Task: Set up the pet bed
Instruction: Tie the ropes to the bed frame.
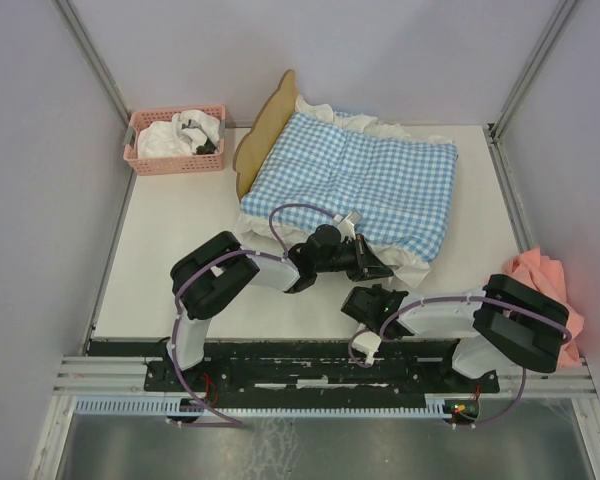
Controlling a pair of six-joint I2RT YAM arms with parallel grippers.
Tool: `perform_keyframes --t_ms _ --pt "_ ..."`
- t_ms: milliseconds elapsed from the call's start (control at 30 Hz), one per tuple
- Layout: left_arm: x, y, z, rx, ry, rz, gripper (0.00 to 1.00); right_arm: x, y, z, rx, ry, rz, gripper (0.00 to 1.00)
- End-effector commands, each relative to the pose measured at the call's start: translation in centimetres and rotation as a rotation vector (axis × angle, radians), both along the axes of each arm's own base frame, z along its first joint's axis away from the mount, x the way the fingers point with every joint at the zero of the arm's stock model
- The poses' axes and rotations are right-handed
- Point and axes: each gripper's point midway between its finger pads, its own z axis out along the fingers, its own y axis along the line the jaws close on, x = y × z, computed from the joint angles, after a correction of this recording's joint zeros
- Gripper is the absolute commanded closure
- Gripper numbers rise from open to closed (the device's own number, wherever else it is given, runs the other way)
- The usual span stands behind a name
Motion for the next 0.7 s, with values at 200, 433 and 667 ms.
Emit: perform_keyframes --t_ms 200,433,667 --pt "0.9 0.5 2.9 -0.069 -0.015 0.025 0.97 4.4 0.2 0.9 0.076 -0.207 -0.201 0.48" --pt "1.0 0.5 3.0 -0.072 -0.016 0.025 0.97 6.3 -1.0 0.8 0.088 -0.241 -0.307 0.55" --pt "1.3 0.7 2.7 -0.066 -0.018 0.034 0.97 6.1 -1.6 0.4 0.161 -0.222 -0.363 0.98"
